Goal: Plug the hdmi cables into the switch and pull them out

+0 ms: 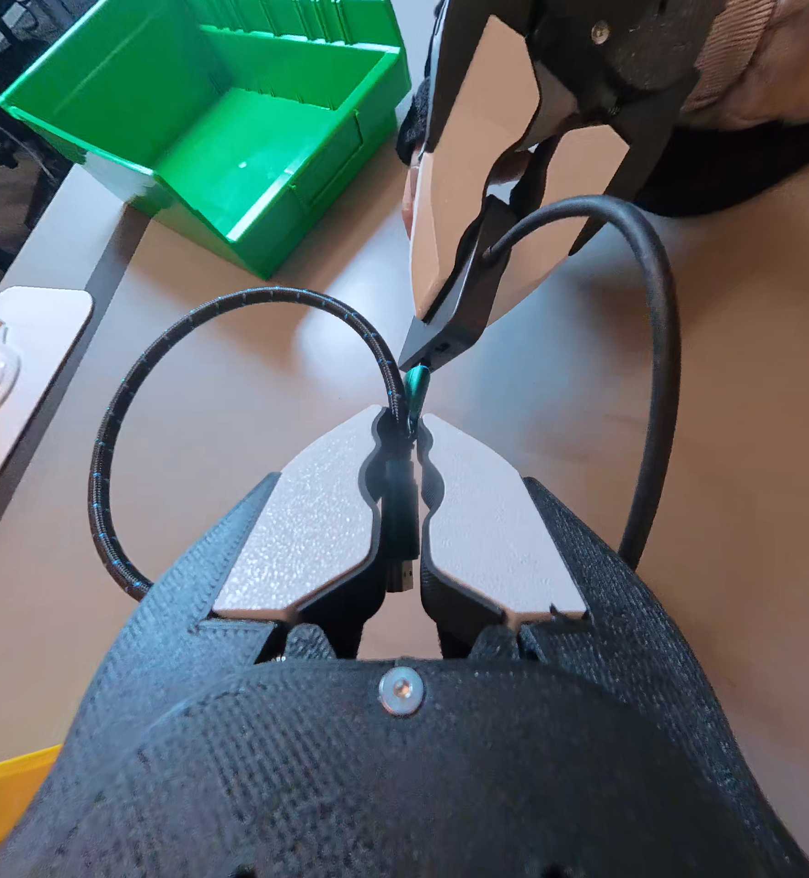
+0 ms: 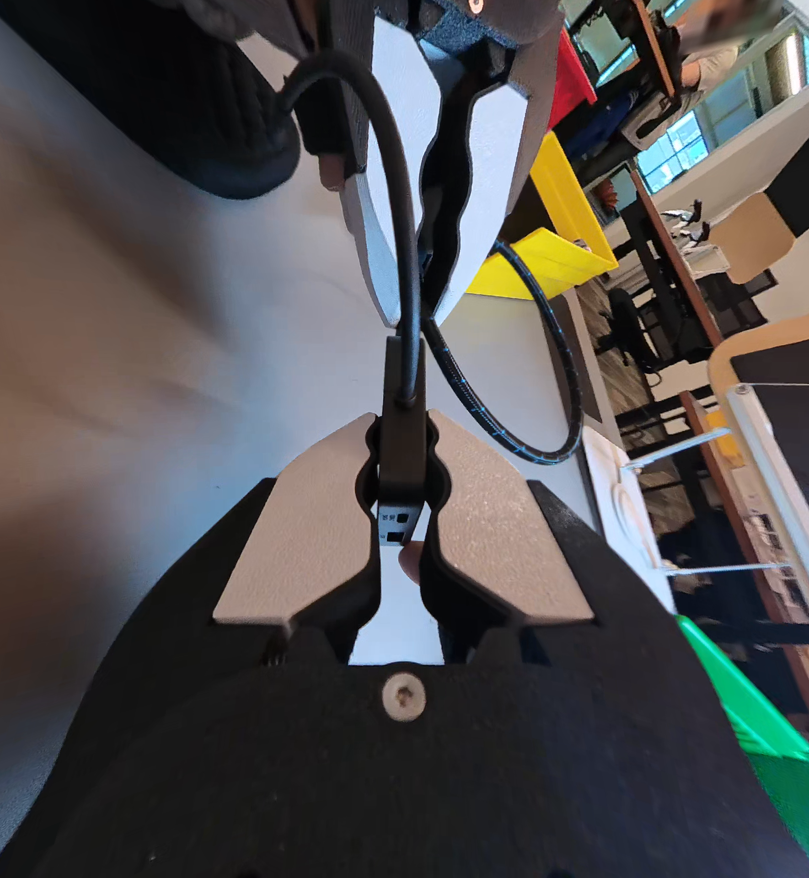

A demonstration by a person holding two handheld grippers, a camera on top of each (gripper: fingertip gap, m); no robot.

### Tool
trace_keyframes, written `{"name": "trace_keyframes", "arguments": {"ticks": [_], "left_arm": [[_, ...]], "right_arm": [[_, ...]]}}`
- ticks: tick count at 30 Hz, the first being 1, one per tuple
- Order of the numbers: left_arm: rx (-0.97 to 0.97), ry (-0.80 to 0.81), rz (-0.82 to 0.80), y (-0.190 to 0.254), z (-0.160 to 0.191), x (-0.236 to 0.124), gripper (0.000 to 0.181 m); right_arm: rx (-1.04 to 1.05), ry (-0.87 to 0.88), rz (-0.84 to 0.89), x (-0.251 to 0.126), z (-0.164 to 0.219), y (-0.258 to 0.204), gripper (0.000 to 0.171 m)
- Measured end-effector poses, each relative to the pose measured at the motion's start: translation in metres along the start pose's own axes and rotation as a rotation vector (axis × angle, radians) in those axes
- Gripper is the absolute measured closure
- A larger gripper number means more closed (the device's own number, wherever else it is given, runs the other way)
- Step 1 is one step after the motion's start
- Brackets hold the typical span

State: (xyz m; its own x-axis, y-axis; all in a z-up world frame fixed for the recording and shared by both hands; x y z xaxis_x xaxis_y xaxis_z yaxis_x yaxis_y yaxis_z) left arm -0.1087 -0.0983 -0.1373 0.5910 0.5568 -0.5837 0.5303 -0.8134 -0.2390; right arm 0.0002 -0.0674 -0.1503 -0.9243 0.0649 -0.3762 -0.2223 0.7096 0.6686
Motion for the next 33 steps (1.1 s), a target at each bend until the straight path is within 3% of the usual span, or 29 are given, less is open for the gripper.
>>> {"name": "trace_keyframes", "arguments": {"ticks": [1,5,14,23,33], "left_arm": [[-0.023,0.023,0.026,0.0,0.0,0.0,0.171],[-0.129,0.172,0.099,-0.003,-0.011,-0.011,0.171],[-0.113,0.035,0.097,0.003,0.0,0.003,0.17],[-0.125,-0.085,0.136,0.012,0.012,0.014,0.17],[-0.225,-0.04,0.214,0.015,0.008,0.019,0.171]], "right_arm": [[0.035,0.027,-0.008,-0.002,0.0,0.0,0.158],[0.146,0.141,-0.011,-0.015,-0.008,0.013,0.158],[0.077,0.033,-0.092,-0.011,-0.002,0.001,0.158],[0.141,0.035,-0.203,-0.006,0.007,-0.009,0.158],[0.272,0.063,-0.294,-0.009,0.01,-0.007,0.157]]}}
Point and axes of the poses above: each gripper's, where its closed fingertips meet, x out along the fingers, z out of its underside, y = z × x across the jaws, the point moved 5 cm from there along -x, back along the fingers, and after that the axes turned 1 degree about -x, right-handed, at the moved point
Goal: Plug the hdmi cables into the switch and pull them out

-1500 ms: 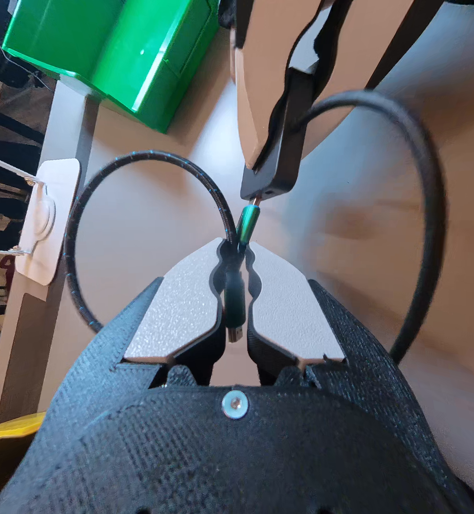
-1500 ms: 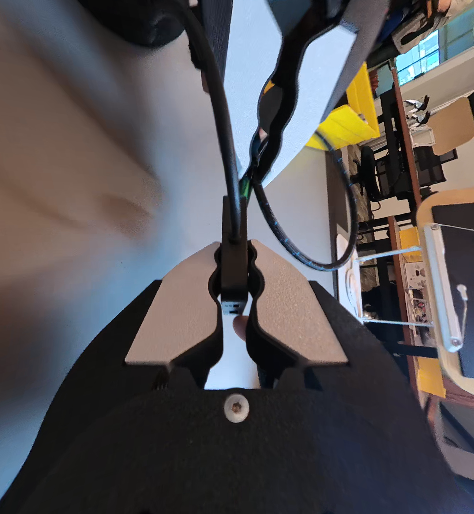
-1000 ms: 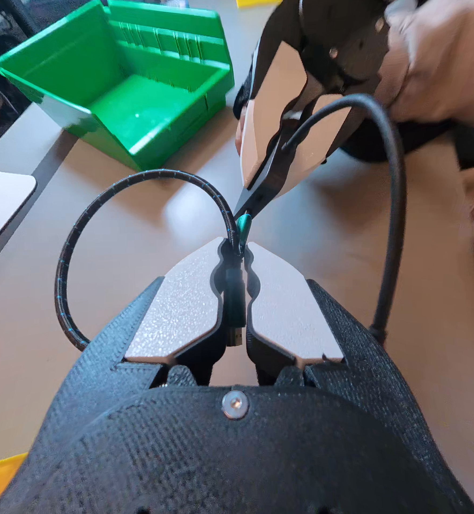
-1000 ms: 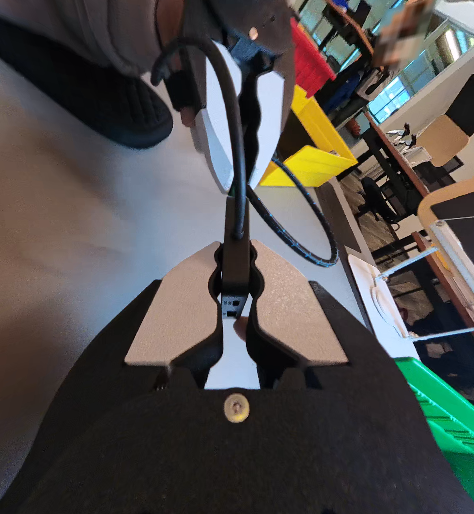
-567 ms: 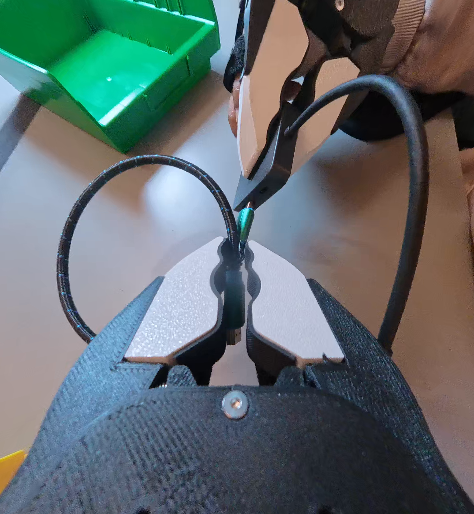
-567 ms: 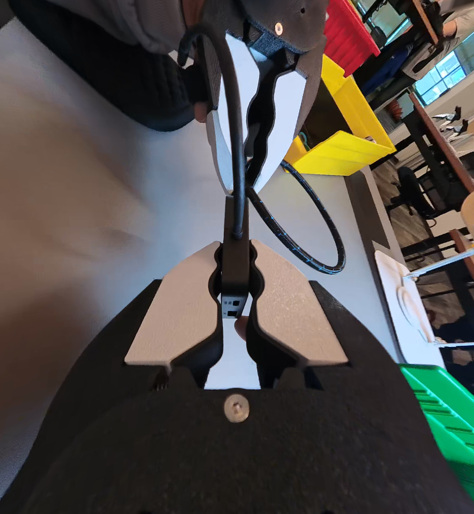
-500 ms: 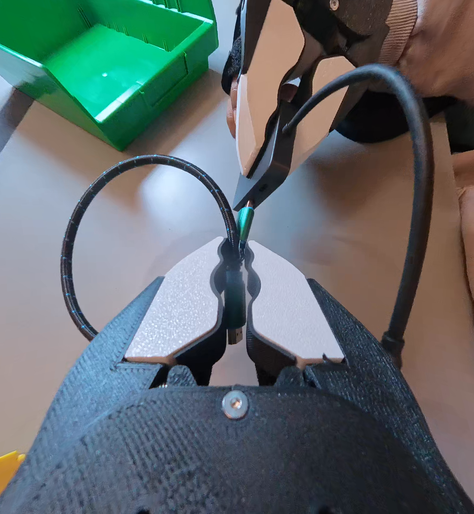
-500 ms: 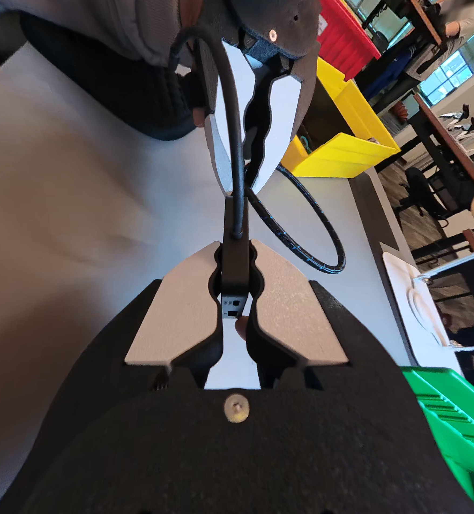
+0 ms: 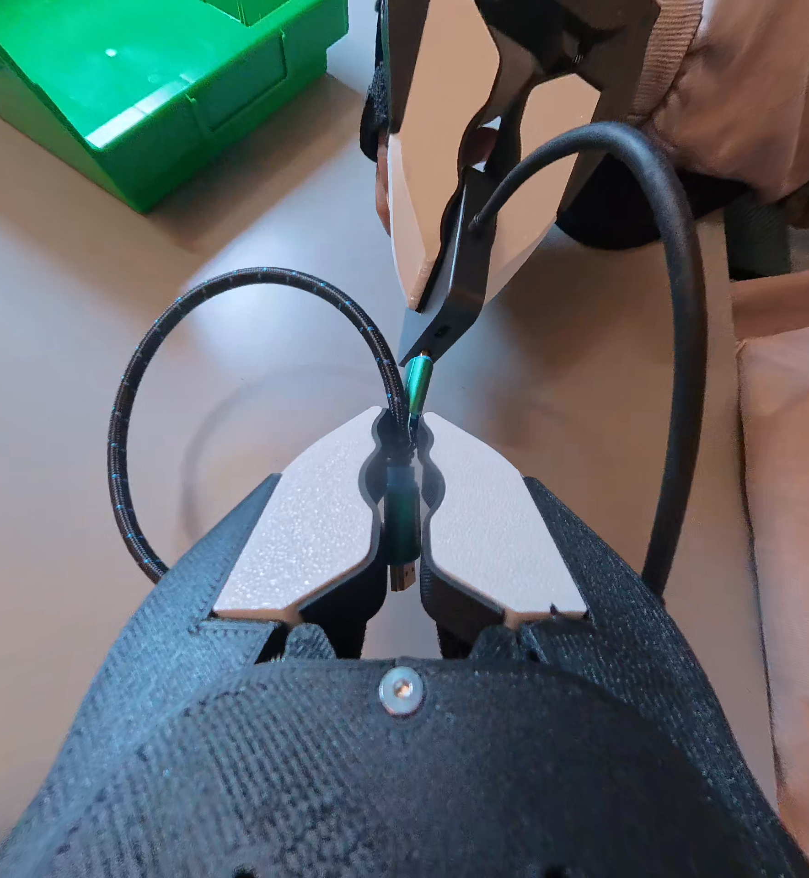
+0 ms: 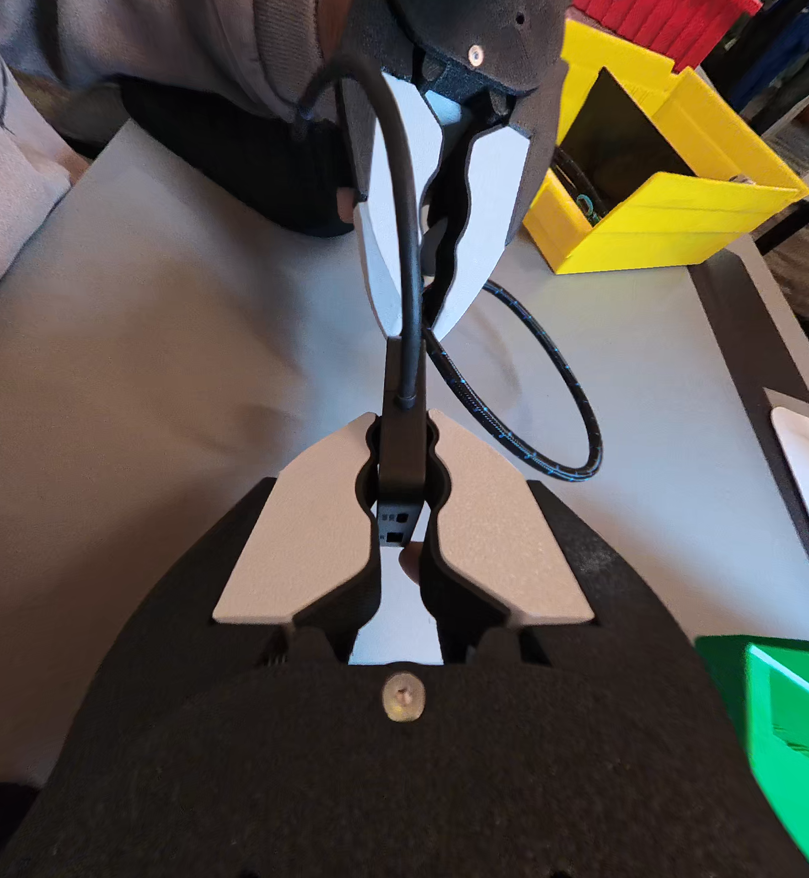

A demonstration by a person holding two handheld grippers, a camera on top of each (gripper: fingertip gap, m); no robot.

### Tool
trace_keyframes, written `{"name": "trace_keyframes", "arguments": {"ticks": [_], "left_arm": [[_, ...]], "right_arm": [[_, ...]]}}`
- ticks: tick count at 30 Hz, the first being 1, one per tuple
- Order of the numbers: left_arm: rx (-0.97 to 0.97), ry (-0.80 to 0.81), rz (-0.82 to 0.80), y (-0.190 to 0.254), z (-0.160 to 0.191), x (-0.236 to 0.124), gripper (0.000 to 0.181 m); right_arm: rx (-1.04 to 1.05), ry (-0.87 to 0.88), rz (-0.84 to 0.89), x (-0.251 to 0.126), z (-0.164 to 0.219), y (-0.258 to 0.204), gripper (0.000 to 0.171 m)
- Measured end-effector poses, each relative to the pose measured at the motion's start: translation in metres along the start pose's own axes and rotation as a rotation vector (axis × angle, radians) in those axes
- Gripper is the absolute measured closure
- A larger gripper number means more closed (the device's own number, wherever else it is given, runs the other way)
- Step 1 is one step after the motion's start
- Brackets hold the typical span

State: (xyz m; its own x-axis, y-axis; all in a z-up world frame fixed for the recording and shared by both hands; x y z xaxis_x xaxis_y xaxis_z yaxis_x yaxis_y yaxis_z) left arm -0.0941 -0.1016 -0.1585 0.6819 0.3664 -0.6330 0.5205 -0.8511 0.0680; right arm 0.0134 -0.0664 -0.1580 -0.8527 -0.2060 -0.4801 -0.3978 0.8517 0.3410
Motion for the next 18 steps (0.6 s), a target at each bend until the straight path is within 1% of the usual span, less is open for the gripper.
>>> {"name": "trace_keyframes", "arguments": {"ticks": [1,4,7,11,14,18], "left_arm": [[-0.019,0.017,0.017,0.001,-0.002,0.0,0.171],[-0.034,0.019,0.035,0.001,-0.001,0.002,0.171],[-0.038,0.007,0.055,0.001,0.003,0.008,0.171],[0.02,0.047,0.012,-0.001,-0.001,0.001,0.17],[0.064,0.081,-0.05,-0.005,-0.005,-0.008,0.17],[0.175,0.033,-0.169,-0.006,-0.006,-0.008,0.169]], "right_arm": [[0.021,0.031,-0.003,0.0,-0.002,0.001,0.157],[0.012,0.016,-0.002,0.0,-0.003,0.001,0.158],[0.019,0.036,-0.004,0.001,-0.004,0.0,0.158],[-0.012,0.074,0.043,-0.002,-0.019,0.005,0.156],[-0.07,0.009,0.103,-0.002,-0.016,0.009,0.157],[-0.166,-0.129,0.174,0.003,-0.002,0.007,0.157]]}}
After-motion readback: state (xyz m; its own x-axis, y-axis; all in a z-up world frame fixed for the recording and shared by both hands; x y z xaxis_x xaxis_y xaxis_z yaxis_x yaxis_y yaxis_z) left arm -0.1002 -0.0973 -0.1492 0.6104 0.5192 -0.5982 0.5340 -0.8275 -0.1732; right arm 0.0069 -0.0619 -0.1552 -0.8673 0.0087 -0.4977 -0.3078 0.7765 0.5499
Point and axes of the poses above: each gripper's, where its closed fingertips meet, x out along the fingers, z out of its underside, y = z × x across the jaws, the point moved 5 cm from there along -x, back along the fingers, and after that the axes turned 1 degree about -x, right-handed, at the moved point
